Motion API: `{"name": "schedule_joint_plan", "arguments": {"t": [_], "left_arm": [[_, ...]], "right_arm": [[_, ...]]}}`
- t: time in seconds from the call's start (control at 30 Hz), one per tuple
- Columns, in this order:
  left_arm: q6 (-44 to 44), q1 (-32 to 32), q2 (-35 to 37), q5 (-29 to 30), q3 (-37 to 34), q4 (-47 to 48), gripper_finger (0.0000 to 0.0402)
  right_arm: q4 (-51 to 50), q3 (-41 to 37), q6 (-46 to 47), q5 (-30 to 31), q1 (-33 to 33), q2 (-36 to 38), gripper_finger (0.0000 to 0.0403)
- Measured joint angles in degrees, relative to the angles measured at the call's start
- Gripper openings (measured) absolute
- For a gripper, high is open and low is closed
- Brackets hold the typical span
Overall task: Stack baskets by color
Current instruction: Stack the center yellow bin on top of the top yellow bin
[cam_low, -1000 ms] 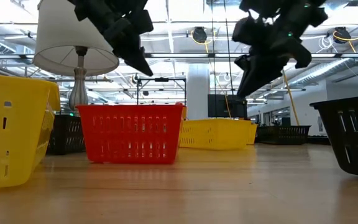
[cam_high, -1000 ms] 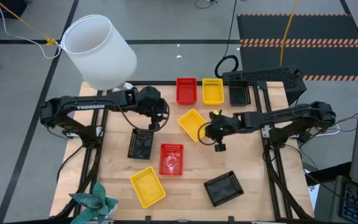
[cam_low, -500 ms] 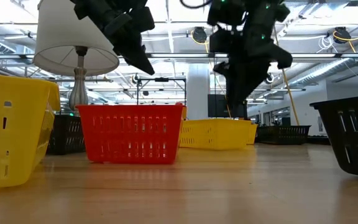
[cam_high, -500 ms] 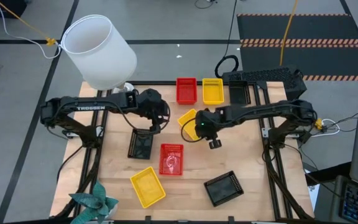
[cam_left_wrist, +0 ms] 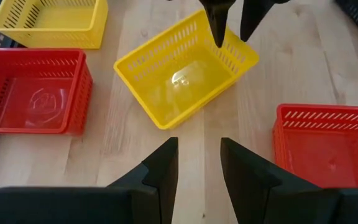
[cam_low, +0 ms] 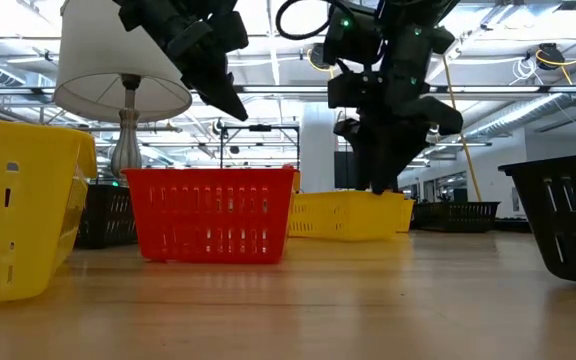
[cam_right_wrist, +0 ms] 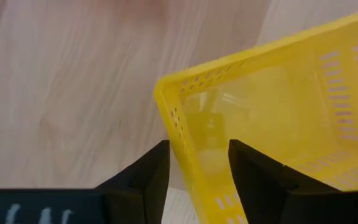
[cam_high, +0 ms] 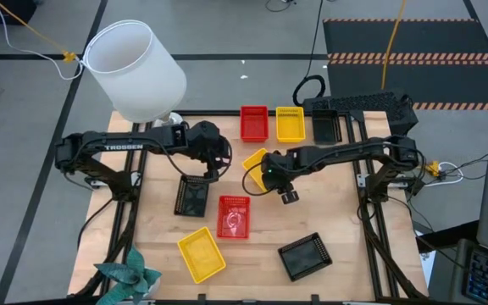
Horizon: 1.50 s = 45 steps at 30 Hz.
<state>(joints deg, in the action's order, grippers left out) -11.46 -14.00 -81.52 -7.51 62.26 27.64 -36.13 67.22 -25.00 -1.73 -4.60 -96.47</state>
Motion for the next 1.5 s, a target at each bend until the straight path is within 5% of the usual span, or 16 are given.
{"name": "schedule_joint_plan", "arguments": {"t": [0.5,0.87,1.23,1.5], "left_arm": [[0.0,0.0,0.0,0.0,0.1,-0.5,0.0122],[0.0,0.0,0.0,0.0,0.1,-0.8,0.0122],[-0.1,0.0,0.0,0.0,0.1,-0.8,0.0122],[-0.1,0.0,0.0,0.0,0.1,-0.8,0.0122]], "right_arm": [[3.6,-3.7,-1.3,0.0,0.0,0.0,0.0095],[4.1,-3.9,-2.9,0.1,0.2,0.0,0.0012],[1.8,-3.5,0.3,0.4,2.7,0.8,0.0012],[-0.6,-2.9,3.5,6.4,6.1,5.3,0.0009]]}}
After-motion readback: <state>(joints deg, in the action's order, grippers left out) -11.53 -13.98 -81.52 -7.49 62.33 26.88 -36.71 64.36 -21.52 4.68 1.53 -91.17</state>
